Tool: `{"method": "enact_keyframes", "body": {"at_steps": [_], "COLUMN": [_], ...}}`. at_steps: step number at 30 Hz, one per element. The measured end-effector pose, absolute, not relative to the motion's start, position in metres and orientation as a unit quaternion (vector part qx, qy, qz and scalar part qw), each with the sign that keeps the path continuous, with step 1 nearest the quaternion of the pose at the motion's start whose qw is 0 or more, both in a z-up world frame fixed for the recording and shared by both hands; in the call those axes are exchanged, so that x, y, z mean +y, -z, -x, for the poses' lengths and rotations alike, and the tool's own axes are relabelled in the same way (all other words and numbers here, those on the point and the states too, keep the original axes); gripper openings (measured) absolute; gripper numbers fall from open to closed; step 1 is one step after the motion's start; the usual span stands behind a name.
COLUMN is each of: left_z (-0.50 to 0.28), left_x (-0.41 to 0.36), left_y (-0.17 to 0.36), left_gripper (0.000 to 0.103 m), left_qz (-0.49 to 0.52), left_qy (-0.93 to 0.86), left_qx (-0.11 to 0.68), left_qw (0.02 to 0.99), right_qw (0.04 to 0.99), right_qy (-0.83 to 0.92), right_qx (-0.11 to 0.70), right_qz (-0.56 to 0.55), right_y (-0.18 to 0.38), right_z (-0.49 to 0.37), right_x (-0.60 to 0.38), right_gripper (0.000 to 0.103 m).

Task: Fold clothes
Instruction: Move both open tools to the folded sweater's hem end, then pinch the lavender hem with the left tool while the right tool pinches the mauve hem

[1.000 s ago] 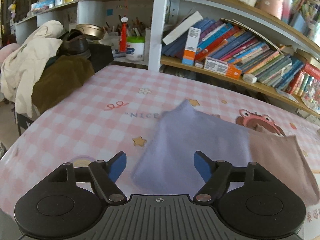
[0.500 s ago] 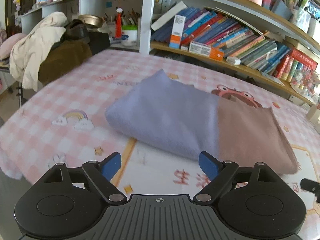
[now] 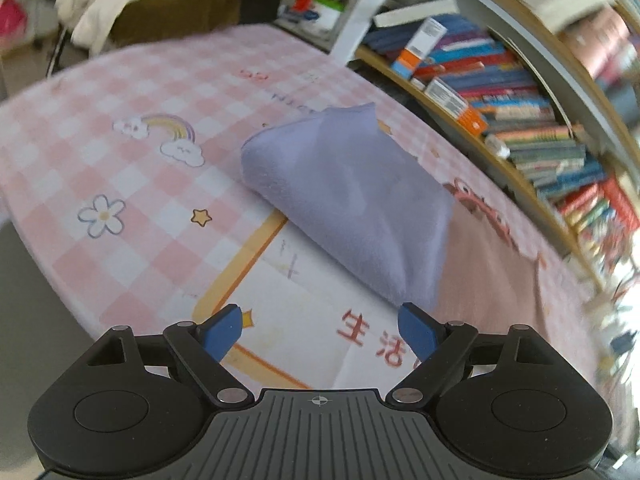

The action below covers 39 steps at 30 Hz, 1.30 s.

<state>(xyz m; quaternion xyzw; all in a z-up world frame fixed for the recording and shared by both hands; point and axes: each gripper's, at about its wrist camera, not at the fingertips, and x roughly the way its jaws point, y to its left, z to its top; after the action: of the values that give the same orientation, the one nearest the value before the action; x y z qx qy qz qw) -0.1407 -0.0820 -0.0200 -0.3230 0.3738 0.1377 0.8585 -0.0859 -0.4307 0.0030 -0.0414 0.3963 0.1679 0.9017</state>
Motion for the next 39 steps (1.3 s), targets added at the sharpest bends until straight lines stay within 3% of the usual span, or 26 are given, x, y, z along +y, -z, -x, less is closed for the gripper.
{"method": "enact_keyframes", "body": {"at_steps": [5, 7, 9, 16, 20, 22, 25, 27, 29, 35, 38, 39], "left_z": [0.132, 0.129, 0.126, 0.114, 0.098, 0.091, 0.083, 0.079, 0.079, 0.085, 0.094, 0.096], "left_x": [-0.053, -0.041, -0.029, 0.01, 0.015, 0.015, 0.014, 0.014, 0.017, 0.045, 0.065, 0.07], "left_y": [0.036, 0.043, 0.05, 0.074, 0.075, 0.074, 0.07, 0.072, 0.074, 0.06, 0.058, 0.06], "left_gripper": [0.08, 0.065, 0.039, 0.042, 0.061, 0.061, 0.046, 0.019, 0.011, 0.008, 0.009, 0.009], "left_qz": [0.406, 0.44, 0.474, 0.579, 0.586, 0.582, 0.574, 0.573, 0.57, 0.522, 0.514, 0.518], "left_qy": [-0.152, -0.158, -0.164, -0.179, -0.163, -0.162, -0.181, -0.198, -0.199, -0.212, -0.223, -0.219], "left_qx": [0.354, 0.344, 0.333, 0.295, 0.287, 0.288, 0.298, 0.308, 0.307, 0.282, 0.275, 0.277], "left_qw": [0.829, 0.814, 0.798, 0.739, 0.74, 0.743, 0.741, 0.733, 0.735, 0.776, 0.781, 0.779], "right_qw": [0.906, 0.908, 0.909, 0.914, 0.914, 0.913, 0.912, 0.912, 0.911, 0.912, 0.906, 0.902], "right_qy": [-0.158, -0.151, -0.145, -0.122, -0.108, -0.104, -0.1, -0.098, -0.096, -0.093, -0.103, -0.107], "right_qx": [0.392, 0.391, 0.39, 0.387, 0.391, 0.394, 0.397, 0.398, 0.399, 0.4, 0.411, 0.418], "right_qz": [0.034, 0.032, 0.032, 0.031, 0.028, 0.028, 0.029, 0.028, 0.027, 0.017, 0.016, 0.014], "right_y": [-0.006, -0.007, -0.008, -0.011, -0.01, -0.009, -0.008, -0.008, -0.007, -0.006, -0.002, 0.001], "right_z": [0.076, 0.07, 0.066, 0.052, 0.045, 0.043, 0.041, 0.04, 0.038, 0.031, 0.026, 0.024], "right_x": [-0.425, -0.423, -0.419, -0.412, -0.408, -0.404, -0.4, -0.397, -0.394, -0.378, -0.368, -0.364], "right_gripper": [0.098, 0.098, 0.098, 0.098, 0.098, 0.098, 0.098, 0.098, 0.098, 0.096, 0.081, 0.066]}}
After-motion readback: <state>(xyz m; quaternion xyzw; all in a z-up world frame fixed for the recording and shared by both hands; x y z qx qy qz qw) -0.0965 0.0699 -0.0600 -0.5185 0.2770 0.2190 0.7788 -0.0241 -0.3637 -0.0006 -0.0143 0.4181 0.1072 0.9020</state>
